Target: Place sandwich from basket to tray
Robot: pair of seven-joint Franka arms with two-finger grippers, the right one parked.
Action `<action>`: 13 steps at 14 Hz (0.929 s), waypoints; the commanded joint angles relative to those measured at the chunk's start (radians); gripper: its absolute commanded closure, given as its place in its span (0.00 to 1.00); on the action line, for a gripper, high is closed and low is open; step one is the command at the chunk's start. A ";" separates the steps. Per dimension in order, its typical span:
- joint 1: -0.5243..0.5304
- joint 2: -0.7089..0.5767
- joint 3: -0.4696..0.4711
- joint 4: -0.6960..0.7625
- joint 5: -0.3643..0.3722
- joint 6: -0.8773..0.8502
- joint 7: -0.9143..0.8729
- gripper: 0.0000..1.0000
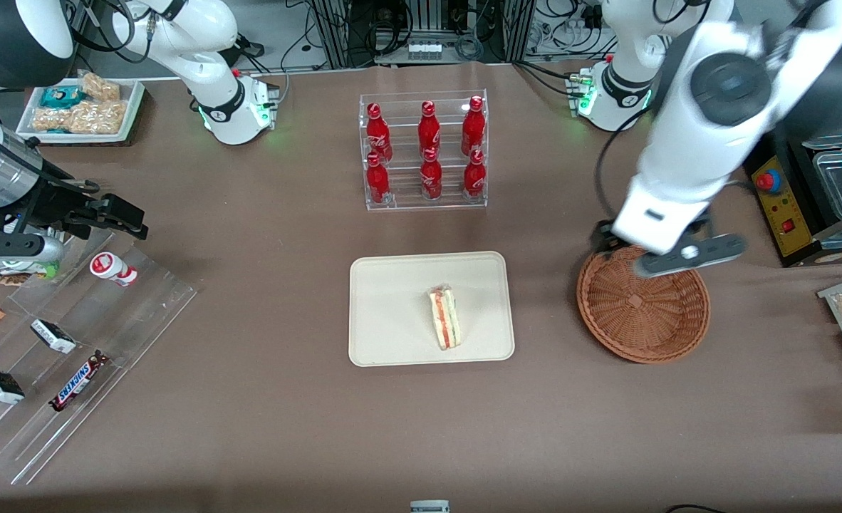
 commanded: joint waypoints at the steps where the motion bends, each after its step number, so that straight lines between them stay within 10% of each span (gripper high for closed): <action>1: 0.151 -0.072 -0.008 -0.068 -0.086 -0.023 0.142 0.00; 6: 0.289 -0.092 -0.005 -0.046 -0.109 -0.089 0.184 0.00; 10: 0.076 -0.106 0.344 -0.031 -0.163 -0.128 0.353 0.00; 13: 0.094 -0.112 0.343 -0.029 -0.164 -0.171 0.384 0.00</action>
